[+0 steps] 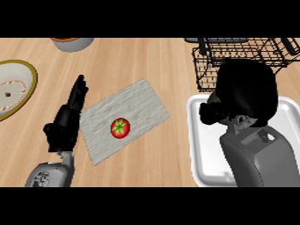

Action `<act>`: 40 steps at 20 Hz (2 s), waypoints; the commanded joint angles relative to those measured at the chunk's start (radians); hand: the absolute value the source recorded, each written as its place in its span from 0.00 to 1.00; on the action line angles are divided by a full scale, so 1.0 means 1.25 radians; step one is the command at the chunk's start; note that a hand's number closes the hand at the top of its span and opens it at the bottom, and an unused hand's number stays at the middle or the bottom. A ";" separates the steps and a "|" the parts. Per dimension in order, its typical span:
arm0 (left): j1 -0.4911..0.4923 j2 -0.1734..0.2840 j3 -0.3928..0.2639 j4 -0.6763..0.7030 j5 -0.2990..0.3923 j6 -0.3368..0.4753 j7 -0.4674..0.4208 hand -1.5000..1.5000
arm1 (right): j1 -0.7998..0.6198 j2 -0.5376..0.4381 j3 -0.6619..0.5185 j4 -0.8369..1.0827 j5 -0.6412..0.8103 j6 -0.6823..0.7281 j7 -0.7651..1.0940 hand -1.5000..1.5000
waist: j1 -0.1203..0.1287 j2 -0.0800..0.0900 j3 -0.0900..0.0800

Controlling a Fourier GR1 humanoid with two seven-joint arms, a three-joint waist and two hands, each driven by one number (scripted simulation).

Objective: Pick the squash from the tray and place it in the tiered basket

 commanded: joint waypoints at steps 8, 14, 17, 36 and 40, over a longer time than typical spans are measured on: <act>-0.006 0.024 0.038 0.016 0.026 -0.025 -0.031 0.50 | -0.281 -0.020 -0.250 -0.045 -0.109 0.167 0.047 1.00 | 0.001 0.004 0.001; 0.028 -0.022 -0.032 -0.041 -0.034 0.018 0.010 0.50 | -0.349 -0.019 -0.302 0.121 -0.170 0.004 0.070 1.00 | 0.009 0.005 0.001; -0.008 0.004 -0.005 -0.035 -0.001 -0.023 0.038 0.50 | -0.368 -0.055 -0.290 0.223 -0.155 -0.061 0.042 1.00 | 0.011 0.007 0.001; 0.015 0.000 -0.010 -0.078 -0.007 -0.015 0.049 0.50 | -0.406 -0.235 -0.406 0.598 -0.188 -0.313 -0.081 1.00 | 0.018 0.007 0.001; -0.004 -0.016 -0.008 0.004 -0.025 0.009 -0.016 0.50 | -0.394 -0.217 -0.457 0.638 -0.253 -0.373 -0.103 0.00 | 0.010 0.008 0.001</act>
